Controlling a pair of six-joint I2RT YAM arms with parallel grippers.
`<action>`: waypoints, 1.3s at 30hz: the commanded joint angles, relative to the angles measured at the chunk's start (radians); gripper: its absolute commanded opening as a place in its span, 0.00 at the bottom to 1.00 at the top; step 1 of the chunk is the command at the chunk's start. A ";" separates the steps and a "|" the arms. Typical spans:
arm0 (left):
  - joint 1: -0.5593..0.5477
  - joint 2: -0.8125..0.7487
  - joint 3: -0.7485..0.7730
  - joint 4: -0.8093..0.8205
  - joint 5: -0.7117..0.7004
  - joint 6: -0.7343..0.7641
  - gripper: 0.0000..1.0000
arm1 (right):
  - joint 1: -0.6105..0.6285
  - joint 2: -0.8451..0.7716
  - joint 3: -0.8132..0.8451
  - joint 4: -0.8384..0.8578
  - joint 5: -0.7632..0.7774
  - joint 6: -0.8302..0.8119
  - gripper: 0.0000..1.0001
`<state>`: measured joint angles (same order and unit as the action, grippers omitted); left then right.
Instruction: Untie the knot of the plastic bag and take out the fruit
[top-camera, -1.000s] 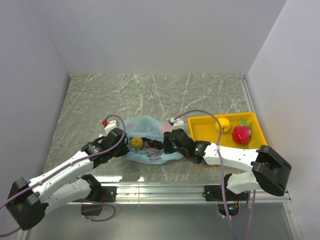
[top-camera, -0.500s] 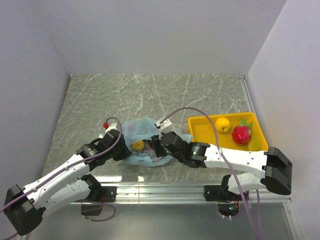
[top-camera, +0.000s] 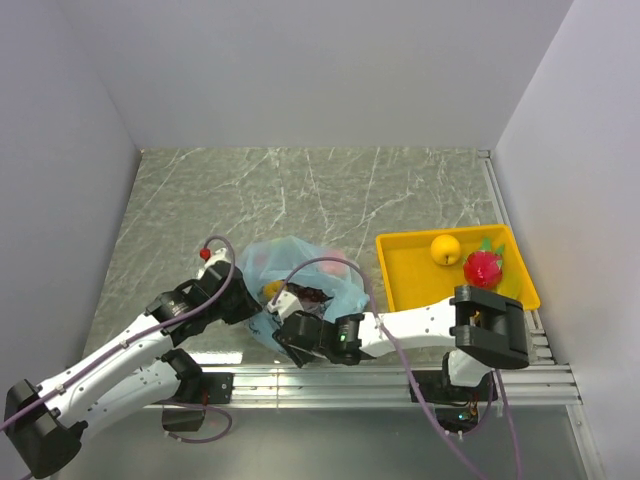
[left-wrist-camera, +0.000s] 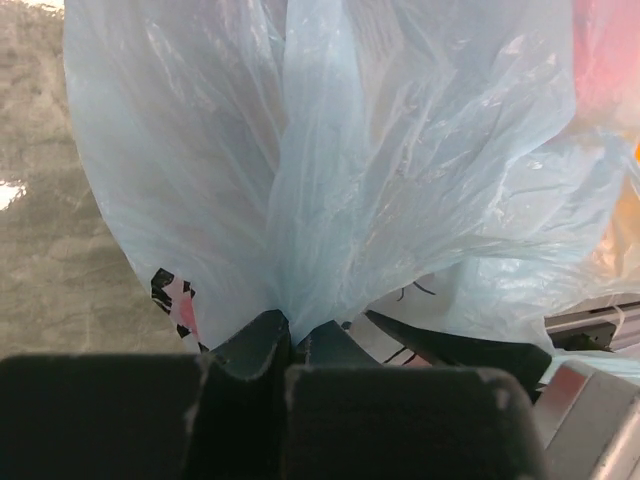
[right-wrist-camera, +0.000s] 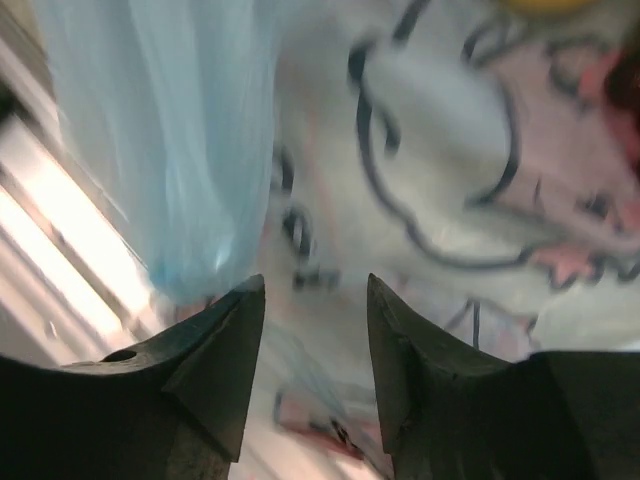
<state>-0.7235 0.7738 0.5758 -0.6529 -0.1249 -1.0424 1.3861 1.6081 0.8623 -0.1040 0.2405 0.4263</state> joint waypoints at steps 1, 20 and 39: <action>-0.002 -0.013 0.002 -0.027 0.001 -0.015 0.01 | -0.004 -0.086 0.015 0.015 0.051 0.046 0.55; -0.002 -0.033 -0.002 -0.060 0.031 -0.021 0.01 | -0.188 0.170 0.319 0.086 0.125 0.092 0.80; -0.002 0.028 0.021 -0.008 0.030 -0.013 0.01 | -0.205 0.331 0.337 0.204 0.186 0.157 0.73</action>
<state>-0.7231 0.7982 0.5648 -0.7017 -0.1051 -1.0584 1.1900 1.9102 1.1645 0.0177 0.4297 0.5758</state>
